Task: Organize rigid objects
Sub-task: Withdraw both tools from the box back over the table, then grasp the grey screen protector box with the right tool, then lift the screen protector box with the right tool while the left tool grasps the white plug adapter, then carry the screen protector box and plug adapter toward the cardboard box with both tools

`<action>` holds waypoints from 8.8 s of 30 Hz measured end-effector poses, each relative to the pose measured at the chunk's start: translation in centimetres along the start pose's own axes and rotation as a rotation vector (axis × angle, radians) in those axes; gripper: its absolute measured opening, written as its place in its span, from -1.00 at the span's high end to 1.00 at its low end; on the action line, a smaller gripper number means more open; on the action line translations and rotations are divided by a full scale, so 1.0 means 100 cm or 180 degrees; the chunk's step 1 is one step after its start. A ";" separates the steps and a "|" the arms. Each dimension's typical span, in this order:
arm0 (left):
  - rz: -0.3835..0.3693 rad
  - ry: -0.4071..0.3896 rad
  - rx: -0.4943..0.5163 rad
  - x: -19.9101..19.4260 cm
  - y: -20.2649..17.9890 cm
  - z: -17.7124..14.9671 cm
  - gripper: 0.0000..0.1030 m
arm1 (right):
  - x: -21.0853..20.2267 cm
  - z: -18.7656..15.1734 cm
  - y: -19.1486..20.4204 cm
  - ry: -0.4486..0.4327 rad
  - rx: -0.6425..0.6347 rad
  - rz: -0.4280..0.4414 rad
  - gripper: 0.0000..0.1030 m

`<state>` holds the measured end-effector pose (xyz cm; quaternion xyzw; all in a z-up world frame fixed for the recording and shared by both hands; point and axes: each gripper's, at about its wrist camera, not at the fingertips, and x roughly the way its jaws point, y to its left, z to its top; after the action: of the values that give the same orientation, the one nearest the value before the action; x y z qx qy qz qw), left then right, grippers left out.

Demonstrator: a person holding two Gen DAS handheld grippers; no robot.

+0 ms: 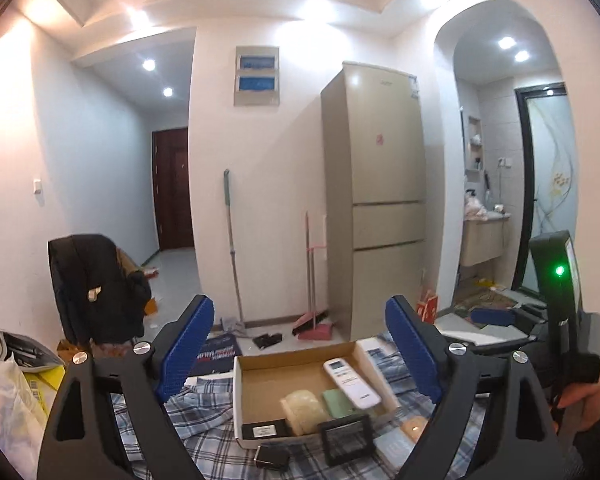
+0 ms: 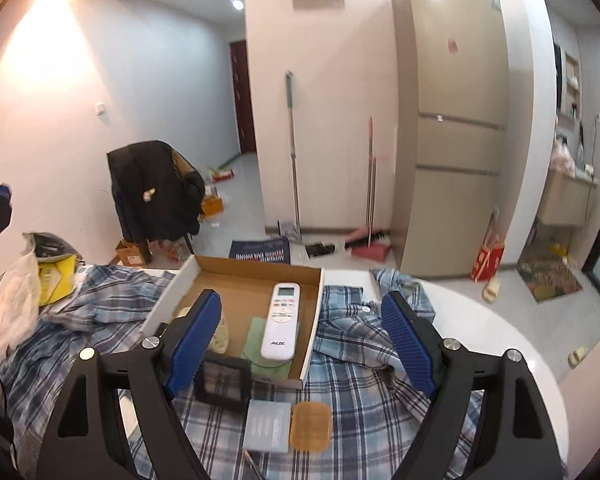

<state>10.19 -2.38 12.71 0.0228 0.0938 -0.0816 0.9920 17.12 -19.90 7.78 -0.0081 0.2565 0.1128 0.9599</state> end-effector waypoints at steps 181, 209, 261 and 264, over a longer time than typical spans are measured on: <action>0.0447 0.1246 -0.0125 -0.012 0.039 -0.135 -0.85 | 0.034 -0.153 -0.007 0.1138 -0.0213 0.0140 0.12; -0.0072 0.2454 0.0053 0.063 0.023 -0.196 -0.32 | 0.032 -0.158 -0.005 0.1171 -0.0226 0.0324 0.12; -0.0044 0.1674 -0.0081 0.083 0.023 -0.079 0.08 | 0.032 -0.046 0.010 0.0634 -0.0298 0.0024 0.12; -0.0004 0.1742 -0.0089 0.109 0.030 -0.081 0.08 | 0.054 -0.040 0.019 0.0743 -0.0354 0.0029 0.12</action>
<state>19.76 -0.62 2.82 0.0303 0.3595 -0.0716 0.9299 19.28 -17.25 1.77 -0.0731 0.3599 0.1295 0.9211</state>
